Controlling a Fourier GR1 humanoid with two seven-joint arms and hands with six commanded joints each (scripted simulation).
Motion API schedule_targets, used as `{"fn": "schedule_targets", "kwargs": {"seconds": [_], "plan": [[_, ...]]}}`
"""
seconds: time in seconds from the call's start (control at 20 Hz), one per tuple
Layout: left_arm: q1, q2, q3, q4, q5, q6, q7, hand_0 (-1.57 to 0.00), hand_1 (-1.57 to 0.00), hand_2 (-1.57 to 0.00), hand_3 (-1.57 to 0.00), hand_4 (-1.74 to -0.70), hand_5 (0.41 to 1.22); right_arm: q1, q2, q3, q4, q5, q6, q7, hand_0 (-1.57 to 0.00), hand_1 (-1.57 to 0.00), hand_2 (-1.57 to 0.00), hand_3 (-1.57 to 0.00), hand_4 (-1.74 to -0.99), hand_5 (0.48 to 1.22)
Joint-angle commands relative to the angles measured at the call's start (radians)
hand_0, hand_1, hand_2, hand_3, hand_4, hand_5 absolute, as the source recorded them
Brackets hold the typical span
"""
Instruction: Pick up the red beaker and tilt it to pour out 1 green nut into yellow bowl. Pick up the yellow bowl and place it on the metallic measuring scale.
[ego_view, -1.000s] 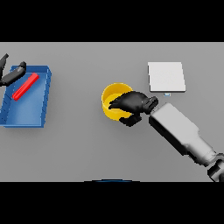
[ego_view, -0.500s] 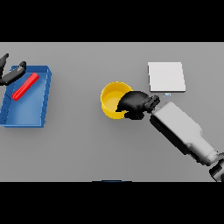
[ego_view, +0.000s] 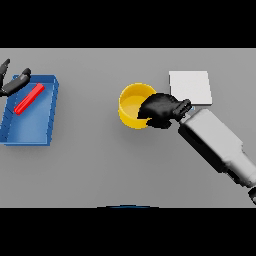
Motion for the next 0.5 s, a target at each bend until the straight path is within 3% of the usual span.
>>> {"fn": "schedule_targets", "kwargs": {"seconds": [0.0,0.1,0.2,0.4,0.45], "plan": [[0.000,-0.004,0.002,0.004,0.005,-0.001,0.001,0.00,0.00,0.00,0.00,-0.78,0.702,0.001,-0.011,-0.008,-0.017,-0.004,0.004,0.007,-1.56,-1.56,-1.45,-1.20,-1.736,1.218],[0.004,-0.007,0.006,0.001,0.010,0.002,-0.002,0.00,0.00,0.00,0.00,-0.79,0.702,0.008,-0.030,-0.017,-0.048,0.003,0.006,0.049,-1.56,-1.56,-1.45,-1.20,-1.738,1.219],[-0.007,-0.014,0.008,0.008,0.015,-0.002,-0.003,0.00,0.00,0.00,0.00,-0.80,0.702,0.017,-0.055,-0.025,-0.091,-0.009,0.027,0.051,-1.57,-1.57,-1.49,-1.18,-1.739,1.219],[0.005,-0.004,0.011,-0.008,0.022,-0.004,0.008,0.00,0.00,0.00,0.00,-0.81,0.710,0.014,-0.091,-0.074,-0.085,-0.018,0.016,0.096,-1.54,-1.57,-1.49,-1.19,-1.740,1.220],[0.008,-0.003,0.014,-0.013,0.028,-0.004,0.018,0.00,0.00,0.00,0.00,-0.82,0.717,-0.002,-0.100,-0.085,-0.067,-0.012,-0.006,0.082,-1.54,-1.57,-1.49,-1.18,-1.740,1.220]]}}
